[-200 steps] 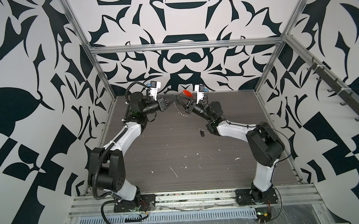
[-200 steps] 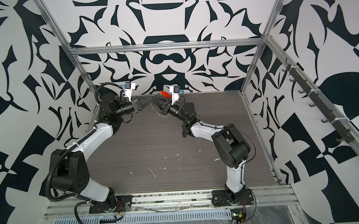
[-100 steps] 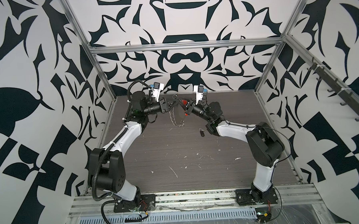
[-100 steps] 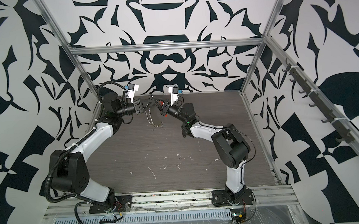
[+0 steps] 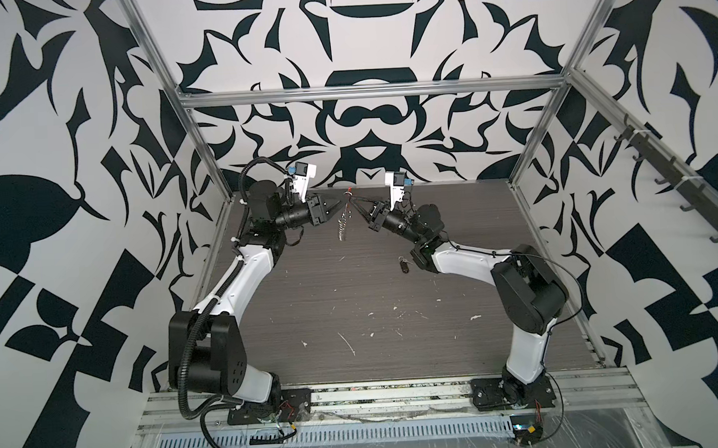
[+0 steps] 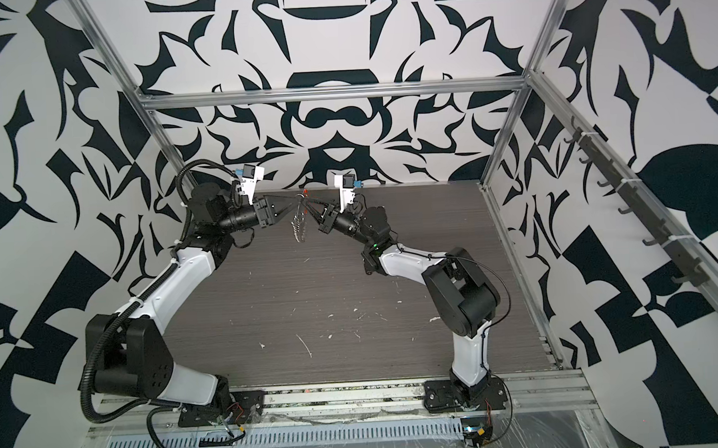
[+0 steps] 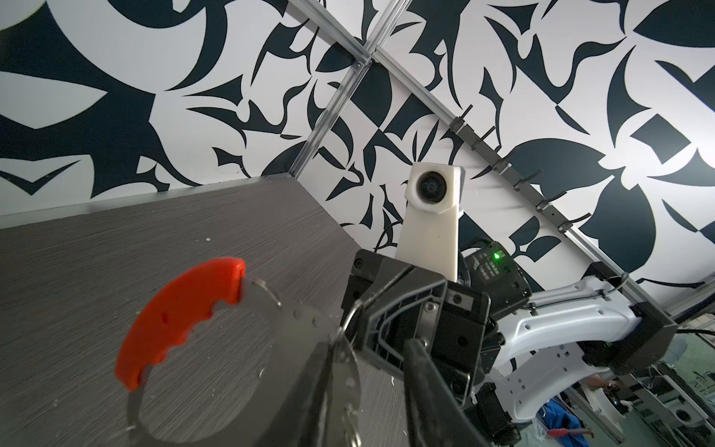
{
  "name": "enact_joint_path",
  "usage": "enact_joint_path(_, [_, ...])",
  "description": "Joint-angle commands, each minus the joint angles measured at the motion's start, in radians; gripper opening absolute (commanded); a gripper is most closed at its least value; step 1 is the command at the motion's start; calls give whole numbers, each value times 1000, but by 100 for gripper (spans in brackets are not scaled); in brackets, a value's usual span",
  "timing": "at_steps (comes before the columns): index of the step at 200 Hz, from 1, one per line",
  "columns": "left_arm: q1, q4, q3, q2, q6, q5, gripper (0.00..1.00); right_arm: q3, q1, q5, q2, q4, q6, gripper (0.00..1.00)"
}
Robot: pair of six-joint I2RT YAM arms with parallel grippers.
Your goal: Put the keys on the keyring
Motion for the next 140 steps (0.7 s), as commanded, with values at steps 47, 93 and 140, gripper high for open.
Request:
enact_joint_path(47, [20,-8,40,-19,4,48,29,39,7,-16,-9,76,11,0])
enact_joint_path(93, [17,74,31,10,-64,54,31,46,8,-23,-8,73,13,0])
enact_joint_path(140, [15,77,45,21,-68,57,32,50,10,-29,-8,76,16,0])
